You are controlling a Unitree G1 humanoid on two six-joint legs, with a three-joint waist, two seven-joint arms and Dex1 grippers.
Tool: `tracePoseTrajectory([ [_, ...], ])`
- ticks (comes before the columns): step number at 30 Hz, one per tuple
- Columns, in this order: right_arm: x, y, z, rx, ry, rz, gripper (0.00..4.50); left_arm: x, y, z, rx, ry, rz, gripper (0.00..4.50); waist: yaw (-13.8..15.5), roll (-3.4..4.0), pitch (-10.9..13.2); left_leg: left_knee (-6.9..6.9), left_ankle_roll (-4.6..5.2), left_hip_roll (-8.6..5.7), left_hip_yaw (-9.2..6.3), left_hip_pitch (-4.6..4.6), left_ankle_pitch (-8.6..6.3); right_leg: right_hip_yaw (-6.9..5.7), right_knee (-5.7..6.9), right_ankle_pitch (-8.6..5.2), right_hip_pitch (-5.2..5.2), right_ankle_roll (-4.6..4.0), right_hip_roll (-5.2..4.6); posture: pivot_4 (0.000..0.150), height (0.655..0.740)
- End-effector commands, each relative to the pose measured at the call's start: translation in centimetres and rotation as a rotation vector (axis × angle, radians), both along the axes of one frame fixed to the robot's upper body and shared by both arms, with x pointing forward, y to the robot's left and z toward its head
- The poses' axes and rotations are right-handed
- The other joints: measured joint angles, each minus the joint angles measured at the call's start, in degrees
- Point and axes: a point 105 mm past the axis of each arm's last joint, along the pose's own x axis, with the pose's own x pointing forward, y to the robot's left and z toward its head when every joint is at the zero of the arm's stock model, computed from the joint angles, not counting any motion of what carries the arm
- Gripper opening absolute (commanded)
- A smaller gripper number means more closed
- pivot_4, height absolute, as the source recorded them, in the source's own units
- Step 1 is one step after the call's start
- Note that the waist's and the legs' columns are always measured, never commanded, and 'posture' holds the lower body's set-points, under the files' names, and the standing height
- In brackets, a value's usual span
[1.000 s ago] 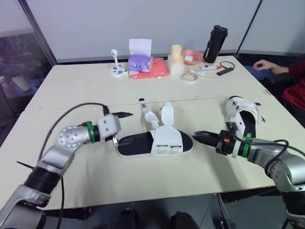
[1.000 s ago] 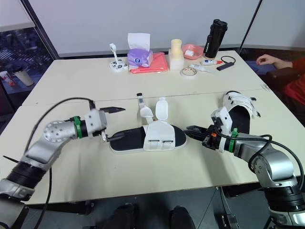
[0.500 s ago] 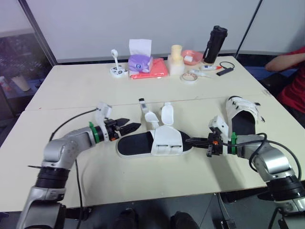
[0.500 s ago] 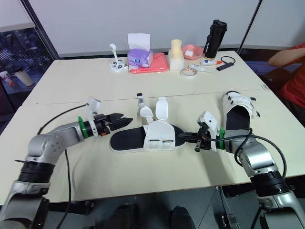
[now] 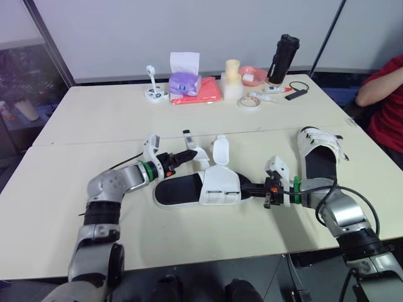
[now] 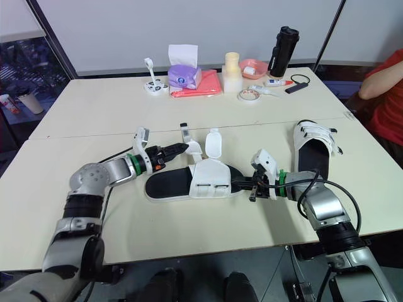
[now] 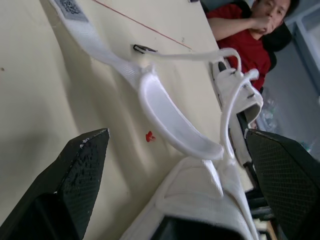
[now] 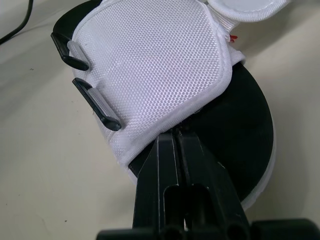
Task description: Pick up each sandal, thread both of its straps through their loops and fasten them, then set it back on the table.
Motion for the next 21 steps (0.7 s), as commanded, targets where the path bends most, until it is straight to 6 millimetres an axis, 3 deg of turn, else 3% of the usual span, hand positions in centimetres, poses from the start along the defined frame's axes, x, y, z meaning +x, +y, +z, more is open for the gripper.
tracePoseTrajectory([
  [1,0.1,0.4,-0.1,-0.002,-0.009,0.006,0.04,1.8,-0.3,1.1,-0.065,-0.016,0.043,4.5,0.0,0.0,0.0,0.0,0.0,0.0,0.0,0.0,0.0,0.0,0.0,0.0,0.01,0.0,0.0,0.15,0.74],
  [6,0.3,0.5,-0.1,-0.005,-0.016,-0.002,0.04,3.5,-1.2,1.2,-0.131,-0.013,0.07,4.5,-0.2,-0.01,0.0,-0.03,0.0,0.0,0.01,0.0,0.0,-0.01,0.0,0.0,-0.02,0.0,0.0,0.15,0.74],
  [9,0.4,0.5,-0.1,-0.006,-0.022,-0.01,0.0,4.1,-1.4,1.0,-0.139,-0.01,0.089,3.65,-0.2,-0.01,0.0,-0.03,0.0,0.0,0.01,0.0,0.0,-0.01,0.0,0.0,-0.03,0.0,0.0,0.15,0.74],
  [16,0.4,0.4,-0.2,-0.004,-0.03,-0.027,0.0,5.0,-1.5,0.1,-0.121,0.001,0.137,0.03,-0.2,-0.02,0.0,-0.04,0.0,0.0,0.02,0.0,0.0,-0.01,0.0,0.0,-0.03,0.0,0.0,0.15,0.74],
  [21,0.5,0.4,-0.4,-0.004,-0.034,-0.039,0.0,5.2,-1.6,0.6,-0.106,-0.043,0.125,0.03,-0.3,-0.02,0.0,-0.04,0.0,0.0,0.01,0.0,0.0,-0.02,0.0,0.0,-0.04,0.0,0.0,0.15,0.74],
])
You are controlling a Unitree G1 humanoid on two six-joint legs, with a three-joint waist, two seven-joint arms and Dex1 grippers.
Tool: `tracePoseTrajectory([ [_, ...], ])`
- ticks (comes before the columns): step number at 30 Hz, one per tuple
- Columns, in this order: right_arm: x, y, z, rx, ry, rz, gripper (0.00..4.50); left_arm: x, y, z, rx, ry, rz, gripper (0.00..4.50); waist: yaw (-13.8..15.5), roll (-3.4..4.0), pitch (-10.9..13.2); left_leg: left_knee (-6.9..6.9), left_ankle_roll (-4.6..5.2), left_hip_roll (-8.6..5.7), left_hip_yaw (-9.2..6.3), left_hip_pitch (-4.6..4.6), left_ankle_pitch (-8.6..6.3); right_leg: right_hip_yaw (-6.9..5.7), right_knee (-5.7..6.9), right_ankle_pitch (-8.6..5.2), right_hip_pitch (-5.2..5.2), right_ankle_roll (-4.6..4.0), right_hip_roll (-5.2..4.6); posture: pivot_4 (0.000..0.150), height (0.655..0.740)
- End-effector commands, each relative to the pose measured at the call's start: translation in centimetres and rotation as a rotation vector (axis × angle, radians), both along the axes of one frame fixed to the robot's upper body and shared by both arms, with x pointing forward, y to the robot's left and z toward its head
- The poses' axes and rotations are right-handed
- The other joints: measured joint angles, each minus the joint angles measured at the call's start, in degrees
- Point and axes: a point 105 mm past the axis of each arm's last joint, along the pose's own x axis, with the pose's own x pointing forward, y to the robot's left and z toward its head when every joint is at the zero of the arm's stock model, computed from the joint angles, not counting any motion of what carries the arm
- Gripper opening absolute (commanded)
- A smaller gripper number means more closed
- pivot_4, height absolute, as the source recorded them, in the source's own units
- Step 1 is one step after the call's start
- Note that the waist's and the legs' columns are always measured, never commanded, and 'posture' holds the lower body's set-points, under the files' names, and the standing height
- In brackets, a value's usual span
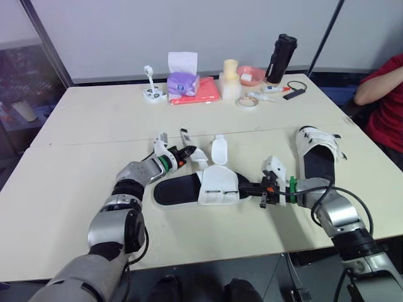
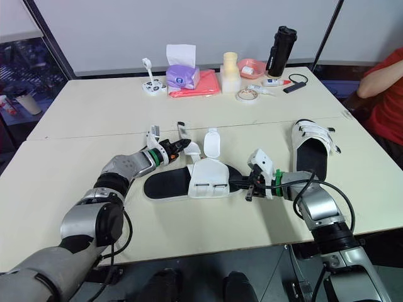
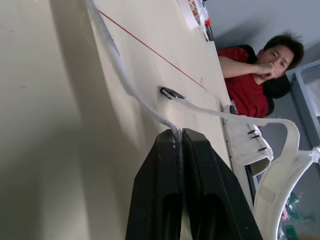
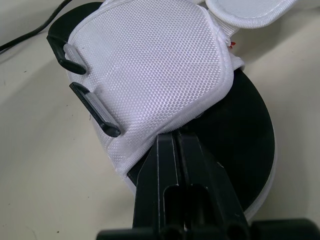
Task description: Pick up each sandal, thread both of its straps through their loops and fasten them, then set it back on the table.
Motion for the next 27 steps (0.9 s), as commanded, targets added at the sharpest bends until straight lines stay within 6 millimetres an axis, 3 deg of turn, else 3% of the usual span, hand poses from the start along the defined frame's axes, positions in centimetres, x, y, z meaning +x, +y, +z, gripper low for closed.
tracePoseTrajectory([
  [1,0.3,-0.3,-0.4,-0.012,-0.008,-0.035,0.0,0.5,-0.1,2.7,0.038,-0.154,-0.021,0.03,0.0,0.0,0.0,-0.01,0.0,0.0,0.0,0.0,0.0,0.0,0.0,0.0,-0.01,0.0,0.0,0.15,0.74],
  [5,0.6,-0.8,-0.7,-0.028,-0.016,-0.054,0.0,-0.6,-1.4,6.1,0.27,-0.531,-0.144,0.03,0.0,-0.01,0.0,-0.02,-0.02,0.0,0.01,0.0,0.01,0.0,0.0,0.0,0.0,0.0,0.01,0.15,0.74],
  [9,0.8,-1.1,-1.1,-0.034,-0.015,-0.063,0.0,-3.2,-3.4,7.2,0.598,-0.949,-0.307,0.03,0.2,0.01,0.0,-0.04,-0.1,0.0,0.03,0.04,0.05,0.02,-0.02,0.0,0.05,0.0,0.01,0.15,0.74],
  [13,0.9,-1.3,-1.4,-0.036,-0.015,-0.071,0.0,-5.3,-4.0,6.7,0.863,-1.297,-0.425,0.03,0.4,0.01,0.0,-0.04,-0.05,0.0,0.03,0.13,0.03,0.02,-0.08,0.0,0.18,-0.01,0.01,0.15,0.74],
  [20,0.8,-1.6,-1.8,-0.043,-0.012,-0.082,0.0,-7.9,-2.7,4.3,1.252,-1.862,-0.531,0.03,0.4,0.01,0.0,-0.03,-0.03,0.0,0.01,0.17,0.01,0.02,-0.12,0.0,0.24,-0.01,0.0,0.15,0.74],
  [22,0.8,-1.6,-1.9,-0.044,-0.01,-0.087,0.0,-7.2,-2.1,5.0,1.275,-1.887,-0.435,0.03,0.4,0.01,0.0,-0.03,-0.02,0.0,0.0,0.18,0.01,0.02,-0.12,0.0,0.26,0.0,0.0,0.15,0.74],
  [25,0.8,-1.5,-2.1,-0.043,-0.01,-0.089,0.0,-4.5,-1.1,6.4,1.19,-1.648,-0.218,0.03,0.6,-0.02,0.0,0.05,0.0,-0.02,-0.05,0.18,0.0,-0.03,-0.12,0.0,0.35,0.0,0.0,0.15,0.74],
  [27,0.9,-1.5,-2.1,-0.043,-0.011,-0.091,0.0,-2.8,-0.2,6.1,1.075,-1.411,-0.137,0.03,0.5,-0.02,0.0,0.1,0.02,-0.03,-0.08,0.18,-0.02,-0.07,-0.12,0.0,0.4,0.01,0.0,0.15,0.74],
])
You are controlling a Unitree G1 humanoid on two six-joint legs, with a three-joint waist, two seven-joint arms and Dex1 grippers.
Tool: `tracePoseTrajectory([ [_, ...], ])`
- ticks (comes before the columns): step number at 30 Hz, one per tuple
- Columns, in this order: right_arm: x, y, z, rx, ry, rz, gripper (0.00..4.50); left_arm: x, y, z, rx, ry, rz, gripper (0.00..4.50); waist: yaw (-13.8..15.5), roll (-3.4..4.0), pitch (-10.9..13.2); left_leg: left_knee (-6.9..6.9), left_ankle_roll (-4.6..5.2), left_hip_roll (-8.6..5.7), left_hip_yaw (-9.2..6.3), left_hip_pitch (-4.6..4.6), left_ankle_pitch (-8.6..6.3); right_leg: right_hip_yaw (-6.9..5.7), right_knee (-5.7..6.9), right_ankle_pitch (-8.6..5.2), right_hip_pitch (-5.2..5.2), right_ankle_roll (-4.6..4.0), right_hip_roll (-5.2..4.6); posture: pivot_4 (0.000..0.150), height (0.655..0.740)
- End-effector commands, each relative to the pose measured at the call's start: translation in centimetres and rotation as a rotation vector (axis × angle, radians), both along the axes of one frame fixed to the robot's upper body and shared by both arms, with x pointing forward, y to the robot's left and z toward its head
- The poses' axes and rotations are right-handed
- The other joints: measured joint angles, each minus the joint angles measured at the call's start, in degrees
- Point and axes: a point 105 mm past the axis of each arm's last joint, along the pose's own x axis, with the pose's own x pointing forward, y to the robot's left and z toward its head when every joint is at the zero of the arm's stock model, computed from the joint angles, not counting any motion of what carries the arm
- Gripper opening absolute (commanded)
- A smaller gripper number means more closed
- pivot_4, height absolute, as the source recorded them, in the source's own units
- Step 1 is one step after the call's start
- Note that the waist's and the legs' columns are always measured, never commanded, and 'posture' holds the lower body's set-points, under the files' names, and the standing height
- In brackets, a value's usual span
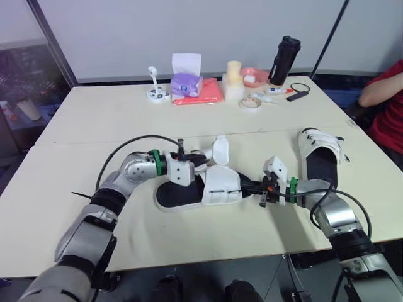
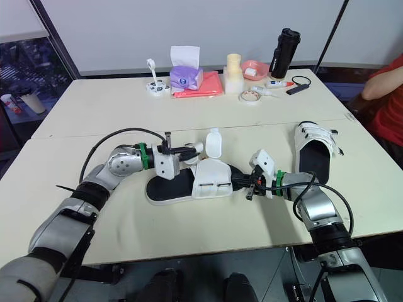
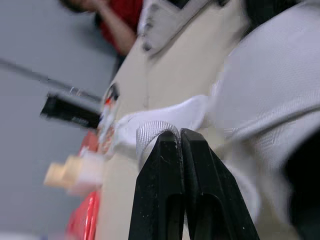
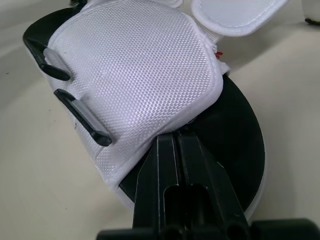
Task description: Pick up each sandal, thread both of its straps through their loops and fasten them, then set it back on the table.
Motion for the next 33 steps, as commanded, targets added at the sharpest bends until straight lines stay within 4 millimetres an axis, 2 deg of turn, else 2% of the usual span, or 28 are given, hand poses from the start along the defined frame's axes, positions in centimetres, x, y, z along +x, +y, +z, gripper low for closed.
tracePoseTrajectory([
  [1,0.1,-0.7,-1.6,-0.041,0.041,-0.054,0.0,2.8,1.8,1.7,-0.299,0.255,0.15,0.03,-0.2,0.0,0.0,0.0,0.0,0.0,-0.01,0.0,0.0,0.0,0.01,0.0,0.0,0.0,0.0,0.15,0.74],
  [6,0.2,-0.7,-1.6,-0.042,0.039,-0.058,0.0,2.6,2.3,0.3,-0.528,0.65,0.139,0.03,-0.6,0.01,0.0,-0.07,0.01,0.0,-0.08,0.0,-0.01,-0.04,0.02,-0.02,-0.03,0.02,0.01,0.15,0.74],
  [7,0.2,-0.7,-1.6,-0.042,0.039,-0.058,0.0,2.6,2.4,0.3,-0.571,0.701,0.14,0.3,-0.6,0.01,0.0,-0.07,0.01,0.01,-0.11,0.0,-0.01,-0.05,0.03,-0.02,-0.03,0.02,0.01,0.15,0.74],
  [9,0.2,-0.6,-1.7,-0.041,0.04,-0.056,0.0,2.5,2.8,0.2,-0.676,0.826,0.151,0.91,-0.6,0.0,0.0,-0.06,0.01,0.01,-0.14,0.0,-0.01,-0.06,0.03,-0.02,-0.03,0.02,0.01,0.15,0.74],
  [12,0.2,-0.6,-1.8,-0.042,0.043,-0.052,0.0,2.6,3.5,-0.2,-0.838,1.02,0.188,2.41,-0.5,0.0,0.0,0.0,0.01,0.01,-0.23,0.02,0.0,-0.13,0.03,-0.02,0.07,0.02,0.01,0.15,0.74],
  [16,0.3,-0.5,-1.9,-0.044,0.046,-0.048,0.0,1.6,4.1,-1.4,-0.933,1.271,0.173,4.41,-0.5,-0.01,0.0,-0.05,0.01,0.0,-0.31,0.31,-0.01,-0.21,-0.02,-0.02,0.37,0.02,0.02,0.15,0.74],
  [19,0.4,-0.4,-1.9,-0.045,0.047,-0.045,0.0,0.8,4.3,-1.6,-0.974,1.403,0.147,4.41,-0.5,0.0,0.0,-0.08,0.01,0.0,-0.33,0.39,-0.01,-0.22,-0.02,-0.02,0.43,0.02,0.02,0.15,0.74],
  [22,0.5,-0.3,-1.9,-0.046,0.048,-0.045,0.0,0.3,4.3,-0.8,-1.053,1.524,0.07,4.41,-0.5,-0.01,0.0,-0.07,0.0,0.0,-0.33,0.4,0.0,-0.22,-0.02,-0.02,0.44,0.02,0.02,0.15,0.74],
  [29,0.6,-0.2,-2.1,-0.045,0.049,-0.047,0.0,0.2,6.0,0.2,-1.176,1.589,0.039,4.41,-0.5,-0.01,0.0,-0.09,-0.01,0.01,-0.37,0.49,-0.01,-0.25,-0.04,-0.02,0.53,0.02,0.02,0.15,0.74],
  [33,0.7,-0.2,-2.1,-0.043,0.05,-0.05,0.0,-1.1,6.1,1.6,-1.194,1.669,-0.089,4.41,-0.6,-0.02,0.0,-0.12,-0.02,0.01,-0.37,0.5,0.0,-0.25,-0.04,-0.03,0.54,0.01,0.02,0.15,0.74],
])
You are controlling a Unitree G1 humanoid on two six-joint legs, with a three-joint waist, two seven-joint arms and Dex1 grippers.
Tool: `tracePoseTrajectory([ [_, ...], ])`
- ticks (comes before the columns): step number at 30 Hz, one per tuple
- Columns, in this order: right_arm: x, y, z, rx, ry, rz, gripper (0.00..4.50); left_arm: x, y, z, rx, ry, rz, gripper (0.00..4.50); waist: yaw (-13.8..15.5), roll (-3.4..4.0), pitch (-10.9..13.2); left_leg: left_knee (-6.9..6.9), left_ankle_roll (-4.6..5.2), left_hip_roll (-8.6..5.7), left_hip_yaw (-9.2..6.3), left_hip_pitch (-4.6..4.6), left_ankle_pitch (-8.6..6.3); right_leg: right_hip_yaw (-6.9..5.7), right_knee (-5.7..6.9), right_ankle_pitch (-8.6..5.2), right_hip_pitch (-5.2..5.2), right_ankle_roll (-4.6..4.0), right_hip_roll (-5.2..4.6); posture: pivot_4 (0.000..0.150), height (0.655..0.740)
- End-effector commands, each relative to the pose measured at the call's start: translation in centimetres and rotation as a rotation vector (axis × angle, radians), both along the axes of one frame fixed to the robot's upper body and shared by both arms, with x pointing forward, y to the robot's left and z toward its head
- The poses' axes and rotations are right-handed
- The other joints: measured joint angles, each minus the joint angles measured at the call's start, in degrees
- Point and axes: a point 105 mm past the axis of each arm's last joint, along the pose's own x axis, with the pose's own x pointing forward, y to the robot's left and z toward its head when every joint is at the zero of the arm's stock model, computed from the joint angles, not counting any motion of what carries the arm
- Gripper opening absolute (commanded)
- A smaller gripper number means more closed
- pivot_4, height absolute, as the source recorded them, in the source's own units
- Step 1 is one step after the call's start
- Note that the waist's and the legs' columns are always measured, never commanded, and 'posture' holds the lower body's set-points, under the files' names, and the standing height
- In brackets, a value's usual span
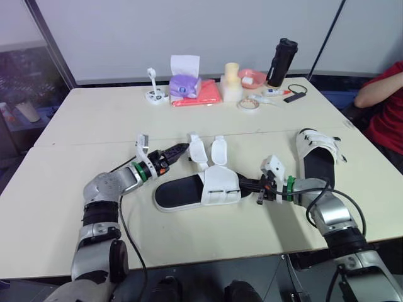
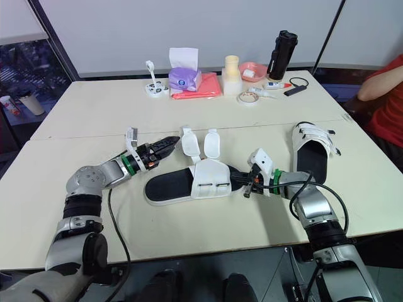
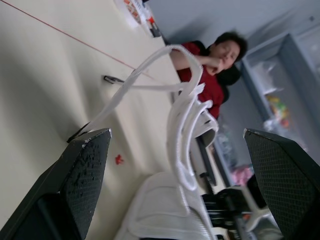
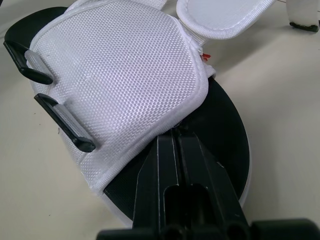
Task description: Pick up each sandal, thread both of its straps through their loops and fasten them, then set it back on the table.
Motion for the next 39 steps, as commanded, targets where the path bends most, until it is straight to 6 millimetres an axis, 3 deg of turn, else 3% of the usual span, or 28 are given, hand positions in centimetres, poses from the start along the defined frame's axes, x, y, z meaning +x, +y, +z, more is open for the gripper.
tracePoseTrajectory([
  [1,0.0,-0.5,-1.9,-0.043,0.058,-0.033,0.0,-1.2,-0.1,3.0,-0.096,-0.057,-0.075,4.41,0.0,-0.01,0.0,0.0,0.0,0.0,0.0,0.0,0.0,0.0,0.0,0.0,0.0,0.0,0.0,0.15,0.74],
  [4,0.0,-0.4,-2.0,-0.041,0.058,-0.034,0.0,-1.4,-0.9,3.0,-0.142,-0.011,-0.098,4.41,0.1,-0.01,0.0,-0.01,-0.01,0.0,-0.01,0.06,0.0,0.0,-0.04,0.0,0.09,0.0,0.0,0.15,0.74],
  [14,0.4,-0.2,-1.9,-0.039,0.048,-0.039,0.0,2.1,-2.5,2.4,-0.281,0.19,0.009,4.41,0.0,-0.04,0.0,-0.24,-0.03,0.0,-0.05,0.39,-0.01,-0.09,-0.61,0.01,0.58,0.0,-0.01,0.15,0.74],
  [20,0.4,-0.2,-2.0,-0.037,0.046,-0.044,0.0,3.2,-3.2,2.5,-0.332,0.219,0.031,4.41,0.0,-0.06,0.0,-0.63,-0.11,0.0,-0.03,0.41,0.04,-0.09,-0.83,0.02,0.53,0.0,-0.03,0.15,0.74],
  [30,0.5,0.1,-2.1,-0.033,0.039,-0.047,0.0,6.6,-3.1,1.9,-0.391,0.236,0.223,4.41,0.0,-0.09,0.0,-0.75,-0.14,-0.01,0.02,0.43,0.06,-0.09,-0.86,0.02,0.49,-0.01,-0.04,0.15,0.74],
  [33,0.5,0.2,-2.1,-0.033,0.037,-0.047,0.0,6.9,-3.4,1.8,-0.387,0.231,0.236,3.15,-0.1,-0.09,0.0,-0.76,-0.14,-0.01,0.03,0.43,0.06,-0.09,-0.87,0.02,0.48,0.0,-0.03,0.15,0.74],
  [38,0.4,0.3,-2.2,-0.031,0.036,-0.052,0.0,6.9,-3.9,1.9,-0.373,0.215,0.219,0.43,-0.1,-0.1,0.0,-0.78,-0.14,-0.01,0.03,0.43,0.06,-0.09,-0.86,0.02,0.47,0.0,-0.03,0.15,0.74],
  [39,0.4,0.3,-2.3,-0.031,0.036,-0.053,0.0,6.9,-3.9,1.9,-0.368,0.212,0.222,0.07,-0.1,-0.1,0.0,-0.78,-0.14,-0.01,0.03,0.43,0.06,-0.09,-0.86,0.02,0.47,0.0,-0.03,0.15,0.74],
])
